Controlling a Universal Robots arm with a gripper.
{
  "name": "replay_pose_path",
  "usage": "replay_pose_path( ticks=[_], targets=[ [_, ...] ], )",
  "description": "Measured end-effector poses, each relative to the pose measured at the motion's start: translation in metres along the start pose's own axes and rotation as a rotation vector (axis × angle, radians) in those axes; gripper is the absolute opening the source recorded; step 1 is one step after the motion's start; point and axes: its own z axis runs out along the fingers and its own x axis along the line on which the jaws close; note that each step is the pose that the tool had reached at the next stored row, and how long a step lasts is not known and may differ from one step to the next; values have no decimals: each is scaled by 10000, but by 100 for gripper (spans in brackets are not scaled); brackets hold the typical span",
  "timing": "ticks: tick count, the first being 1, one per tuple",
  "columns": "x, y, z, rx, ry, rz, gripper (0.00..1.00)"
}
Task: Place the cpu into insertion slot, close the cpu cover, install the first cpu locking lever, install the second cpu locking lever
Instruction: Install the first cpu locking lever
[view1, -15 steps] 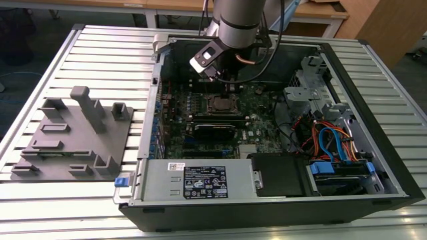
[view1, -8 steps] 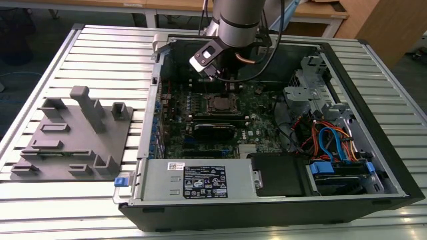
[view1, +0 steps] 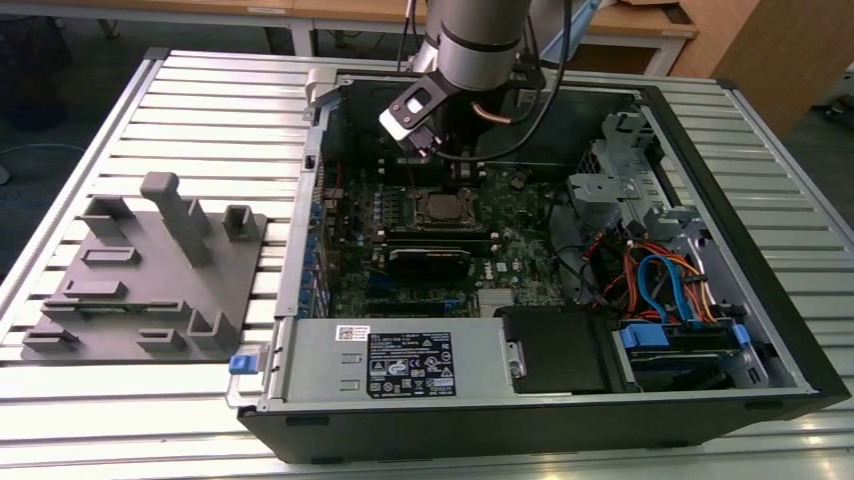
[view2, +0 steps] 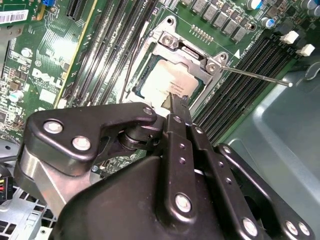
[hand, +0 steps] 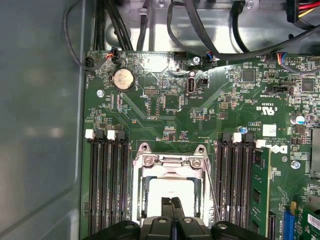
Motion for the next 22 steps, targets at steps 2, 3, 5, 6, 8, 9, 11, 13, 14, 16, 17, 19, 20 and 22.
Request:
replay_pose_path(
  ticks=[2,3,5,6,8,9,11,13,14,16,17,19,20,22],
  targets=[
    [0,0,-12,0,0,0,10],
    [1,0,-19,0,0,0,10],
    [1,0,-33,0,0,0,10],
    [1,0,-39,0,0,0,10],
    [2,-1,-54,0,-1,0,10],
    [2,-1,-63,0,-1,0,10],
    [3,-1,-78,0,0,0,10],
    [3,-1,-84,0,1,0,10],
    [4,-1,-84,-1,4,0,10],
    [3,-1,-86,1,0,0,10],
    [3,-1,-86,1,0,0,10],
    [3,-1,-87,0,1,0,10],
    [3,-1,-87,1,0,0,10],
    [3,-16,-88,2,-1,0,10]
  ],
)
